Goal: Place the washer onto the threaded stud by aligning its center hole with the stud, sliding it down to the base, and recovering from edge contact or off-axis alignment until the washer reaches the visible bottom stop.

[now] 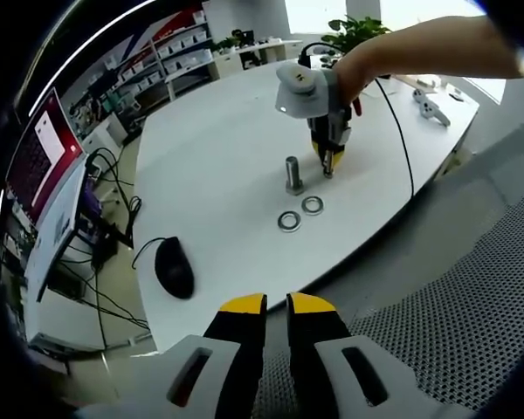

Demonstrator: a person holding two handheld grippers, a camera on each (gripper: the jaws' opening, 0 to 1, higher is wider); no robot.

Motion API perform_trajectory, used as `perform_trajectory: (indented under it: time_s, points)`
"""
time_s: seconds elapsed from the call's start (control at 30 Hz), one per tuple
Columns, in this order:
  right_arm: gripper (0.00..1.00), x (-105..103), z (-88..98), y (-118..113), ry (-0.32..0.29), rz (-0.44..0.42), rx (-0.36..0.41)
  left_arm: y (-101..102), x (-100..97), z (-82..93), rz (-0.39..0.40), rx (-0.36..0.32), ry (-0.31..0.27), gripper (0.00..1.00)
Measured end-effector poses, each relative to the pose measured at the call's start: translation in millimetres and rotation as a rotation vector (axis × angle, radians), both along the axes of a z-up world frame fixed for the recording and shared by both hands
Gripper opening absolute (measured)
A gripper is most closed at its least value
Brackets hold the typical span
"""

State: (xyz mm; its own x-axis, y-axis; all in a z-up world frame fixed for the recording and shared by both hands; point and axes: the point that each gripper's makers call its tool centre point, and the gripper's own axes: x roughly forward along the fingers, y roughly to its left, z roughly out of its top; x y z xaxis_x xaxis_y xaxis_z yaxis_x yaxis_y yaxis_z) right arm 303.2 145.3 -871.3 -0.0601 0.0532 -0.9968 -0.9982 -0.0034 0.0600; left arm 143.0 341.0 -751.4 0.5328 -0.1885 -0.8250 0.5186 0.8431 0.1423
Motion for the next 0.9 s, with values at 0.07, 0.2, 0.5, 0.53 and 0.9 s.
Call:
perform_trajectory:
  time_s: [0.07, 0.2, 0.5, 0.53, 0.9]
  points:
    - [0.15, -0.3, 0.0, 0.7, 0.005, -0.007, 0.006, 0.1, 0.3, 0.2, 0.001, -0.001, -0.001, 0.07]
    - [0.15, 1.3, 0.9, 1.6, -0.003, -0.01, 0.011, 0.4, 0.6, 0.4, 0.0, 0.002, -0.002, 0.07]
    - [0.15, 3.8, 2.1, 0.4, -0.005, -0.042, 0.021, -0.4, 0.8, 0.7, -0.007, 0.002, -0.005, 0.07]
    - [0.15, 4.2, 2.1, 0.0, -0.003, -0.053, 0.028, -0.4, 0.6, 0.6, -0.007, 0.0, -0.006, 0.07]
    - [0.19, 3.3, 1.5, -1.0, 0.023, -0.114, 0.154, -2.8, 1.0, 1.5, -0.018, -0.006, -0.011, 0.07]
